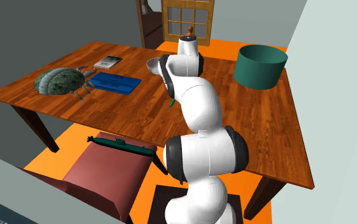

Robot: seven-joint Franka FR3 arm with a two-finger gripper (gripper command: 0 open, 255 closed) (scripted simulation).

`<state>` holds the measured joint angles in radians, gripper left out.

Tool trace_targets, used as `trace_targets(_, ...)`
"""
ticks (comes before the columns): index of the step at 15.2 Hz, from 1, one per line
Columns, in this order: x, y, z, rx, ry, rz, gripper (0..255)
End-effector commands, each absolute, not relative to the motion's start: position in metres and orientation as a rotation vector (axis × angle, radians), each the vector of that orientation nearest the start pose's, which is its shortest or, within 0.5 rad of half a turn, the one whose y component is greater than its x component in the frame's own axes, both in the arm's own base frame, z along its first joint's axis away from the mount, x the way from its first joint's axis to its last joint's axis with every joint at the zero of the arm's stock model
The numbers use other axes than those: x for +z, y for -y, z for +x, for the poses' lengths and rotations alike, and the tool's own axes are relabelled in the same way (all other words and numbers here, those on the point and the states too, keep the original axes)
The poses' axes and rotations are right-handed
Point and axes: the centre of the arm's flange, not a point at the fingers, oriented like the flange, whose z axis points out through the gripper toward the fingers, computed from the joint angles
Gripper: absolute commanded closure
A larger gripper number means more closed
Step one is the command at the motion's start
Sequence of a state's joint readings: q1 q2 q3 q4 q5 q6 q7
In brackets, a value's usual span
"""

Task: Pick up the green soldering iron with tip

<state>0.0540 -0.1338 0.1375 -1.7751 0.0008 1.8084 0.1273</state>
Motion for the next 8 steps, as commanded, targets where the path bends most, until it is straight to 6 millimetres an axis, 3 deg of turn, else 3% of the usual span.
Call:
trace_targets(1,0.618,-0.120,0.546,-0.250,0.107,-3.118,0)
trace_targets(8,0.609,-0.166,0.621,-0.216,0.130,-3.112,0)
